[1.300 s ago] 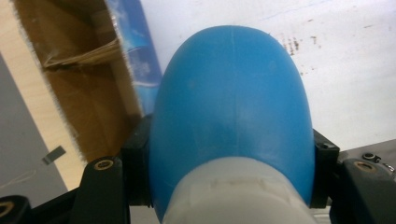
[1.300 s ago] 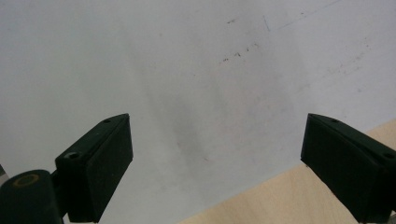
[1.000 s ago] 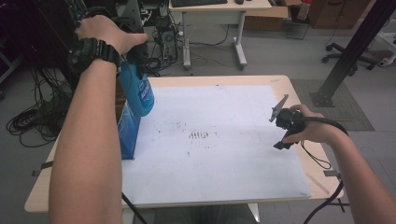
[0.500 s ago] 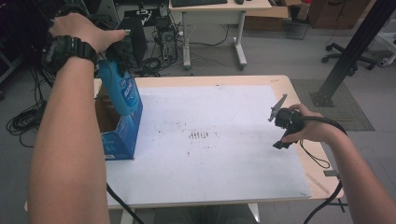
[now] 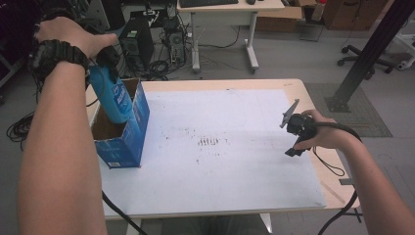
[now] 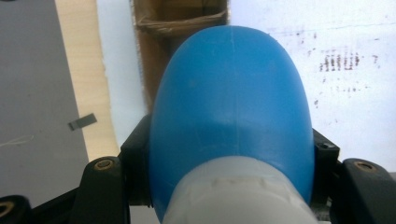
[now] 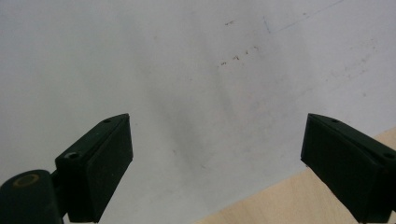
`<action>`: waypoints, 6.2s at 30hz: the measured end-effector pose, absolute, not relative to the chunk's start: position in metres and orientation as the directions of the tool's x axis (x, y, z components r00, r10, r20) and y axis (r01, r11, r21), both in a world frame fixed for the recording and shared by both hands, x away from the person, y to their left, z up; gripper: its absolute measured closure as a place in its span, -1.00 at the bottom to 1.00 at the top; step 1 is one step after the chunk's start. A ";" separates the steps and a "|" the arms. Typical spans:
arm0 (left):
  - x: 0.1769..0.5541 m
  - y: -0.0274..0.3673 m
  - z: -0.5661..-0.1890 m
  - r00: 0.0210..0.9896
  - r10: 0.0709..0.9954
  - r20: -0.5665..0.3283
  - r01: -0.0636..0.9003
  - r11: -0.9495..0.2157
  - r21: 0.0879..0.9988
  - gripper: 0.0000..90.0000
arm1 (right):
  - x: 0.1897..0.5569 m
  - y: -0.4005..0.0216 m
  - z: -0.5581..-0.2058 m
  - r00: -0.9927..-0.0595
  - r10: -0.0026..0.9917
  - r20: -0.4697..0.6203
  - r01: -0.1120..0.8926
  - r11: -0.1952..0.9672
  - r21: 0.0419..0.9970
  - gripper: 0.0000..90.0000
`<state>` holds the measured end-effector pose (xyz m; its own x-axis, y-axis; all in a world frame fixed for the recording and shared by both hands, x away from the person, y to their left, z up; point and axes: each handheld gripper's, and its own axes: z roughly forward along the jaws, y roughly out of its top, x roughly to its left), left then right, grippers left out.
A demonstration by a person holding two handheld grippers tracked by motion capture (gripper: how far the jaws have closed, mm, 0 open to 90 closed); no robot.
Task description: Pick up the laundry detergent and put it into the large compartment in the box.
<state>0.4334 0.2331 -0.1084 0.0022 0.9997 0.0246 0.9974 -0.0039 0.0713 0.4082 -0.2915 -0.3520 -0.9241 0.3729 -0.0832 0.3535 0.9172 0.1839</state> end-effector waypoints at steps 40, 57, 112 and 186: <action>0.433 0.258 -0.126 -0.049 0.997 0.053 0.997 0.046 0.054 -0.16 | 0.408 -0.291 -0.355 -0.922 0.381 -0.076 0.364 0.915 0.172 -0.79; 0.434 0.256 -0.131 -0.038 0.998 0.047 0.999 0.036 0.036 -0.16 | 0.409 -0.290 -0.357 -0.922 0.380 -0.074 0.363 0.916 0.171 -0.79; 0.443 0.263 -0.190 -0.030 0.999 0.043 0.999 0.031 -0.017 -0.16 | 0.408 -0.284 -0.366 -0.925 0.375 -0.063 0.363 0.921 0.144 -0.80; 0.448 0.263 -0.272 -0.004 1.000 0.010 0.999 0.005 -0.052 -0.17 | 0.406 -0.284 -0.377 -0.925 0.376 -0.049 0.367 0.921 0.132 -0.80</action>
<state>0.4484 0.2629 -0.2723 -0.0040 0.9999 0.0104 0.9987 0.0046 -0.0516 0.4055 -0.2836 -0.3766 -0.9252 0.3762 -0.0493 0.3673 0.9206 0.1325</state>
